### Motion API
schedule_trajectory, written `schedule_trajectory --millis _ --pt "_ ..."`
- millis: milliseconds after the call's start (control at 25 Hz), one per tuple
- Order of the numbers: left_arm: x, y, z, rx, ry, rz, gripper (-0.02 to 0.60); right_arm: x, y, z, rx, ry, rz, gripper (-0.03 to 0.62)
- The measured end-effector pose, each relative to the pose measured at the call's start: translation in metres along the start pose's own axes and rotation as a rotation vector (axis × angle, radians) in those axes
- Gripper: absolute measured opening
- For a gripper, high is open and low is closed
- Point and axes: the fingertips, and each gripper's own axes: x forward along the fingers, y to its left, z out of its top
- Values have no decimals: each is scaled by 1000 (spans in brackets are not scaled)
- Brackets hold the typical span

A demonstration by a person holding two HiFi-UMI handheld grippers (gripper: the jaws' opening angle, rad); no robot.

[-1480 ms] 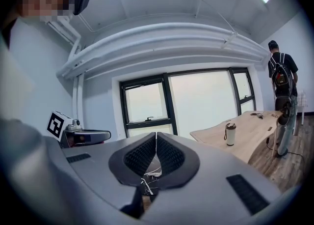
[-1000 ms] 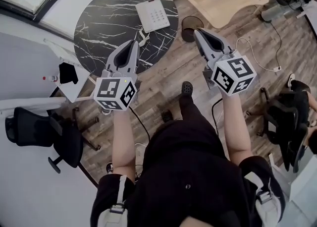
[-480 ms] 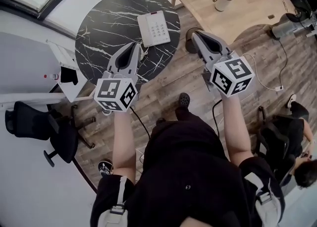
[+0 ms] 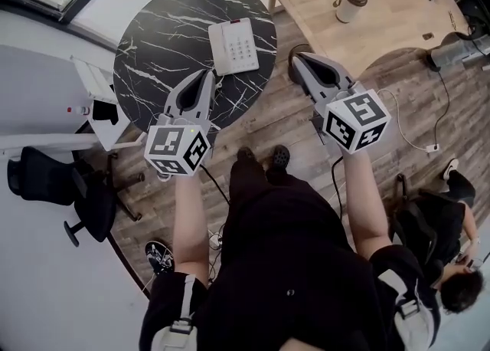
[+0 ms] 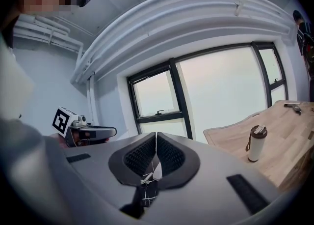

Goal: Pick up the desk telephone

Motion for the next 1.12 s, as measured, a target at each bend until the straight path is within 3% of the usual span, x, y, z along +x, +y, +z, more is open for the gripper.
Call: schedule_trajectory --millis 240,560,1120 --pt "8 1 -2 8 10 4 21 7 1 -3 -8 7 54 32" --pt "26 18 -11 -2 29 -8 23 29 -11 -13 2 51 36 32" --pt "88 94 -22 -62 75 -48 25 116 -46 -9 7 140 -14 34"
